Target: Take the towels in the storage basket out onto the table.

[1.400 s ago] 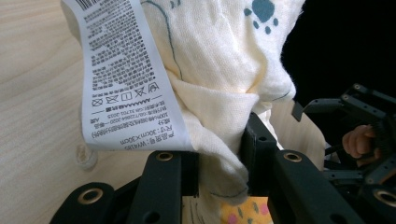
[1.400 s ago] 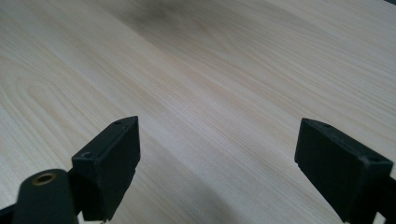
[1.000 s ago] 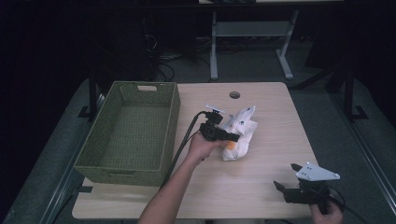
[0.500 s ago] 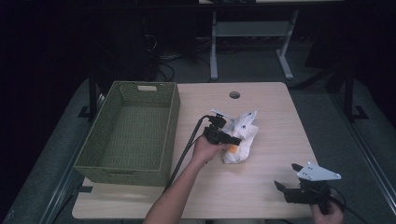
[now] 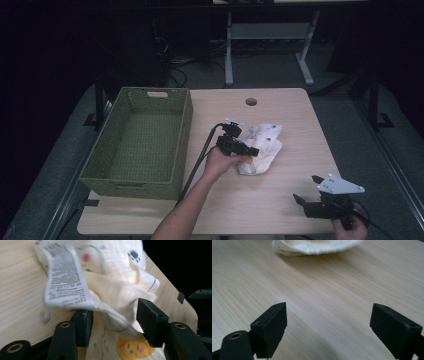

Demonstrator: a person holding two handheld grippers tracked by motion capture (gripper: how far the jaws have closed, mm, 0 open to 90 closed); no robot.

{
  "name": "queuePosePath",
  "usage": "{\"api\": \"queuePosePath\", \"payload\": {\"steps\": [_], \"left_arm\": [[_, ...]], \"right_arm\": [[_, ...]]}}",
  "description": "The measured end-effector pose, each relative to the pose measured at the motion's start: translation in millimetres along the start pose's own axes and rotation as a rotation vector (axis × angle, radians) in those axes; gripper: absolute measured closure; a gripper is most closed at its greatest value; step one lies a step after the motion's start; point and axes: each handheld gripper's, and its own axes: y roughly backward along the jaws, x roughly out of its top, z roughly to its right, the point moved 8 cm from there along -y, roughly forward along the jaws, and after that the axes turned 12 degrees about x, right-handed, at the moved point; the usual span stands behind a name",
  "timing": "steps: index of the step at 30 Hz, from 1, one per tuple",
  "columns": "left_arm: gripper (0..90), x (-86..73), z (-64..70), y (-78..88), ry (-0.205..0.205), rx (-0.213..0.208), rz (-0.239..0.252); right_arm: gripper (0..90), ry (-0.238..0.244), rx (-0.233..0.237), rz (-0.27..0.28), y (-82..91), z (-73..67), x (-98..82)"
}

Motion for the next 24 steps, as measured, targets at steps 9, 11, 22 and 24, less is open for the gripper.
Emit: {"api": "queuePosePath", "payload": {"steps": [9,11,22,24], "left_arm": [[41.6,-4.6,-0.6,13.1,0.039,-0.019,0.062],[41.0,-6.6,0.7,17.2,0.039,-0.027,0.072],[38.8,-22.5,-0.6,36.5,0.026,-0.026,0.106],[38.4,-26.2,-0.4,39.3,0.021,-0.028,0.11]], "right_arm": [[13.9,-0.001,-0.002,-0.004,-0.8,0.6,-0.2],[14.0,0.001,-0.003,-0.006,-1.4,0.6,-0.2],[13.9,0.003,-0.003,-0.007,-2.5,0.7,0.1],[13.9,0.002,-0.004,-0.008,-2.5,0.8,0.1]]}}
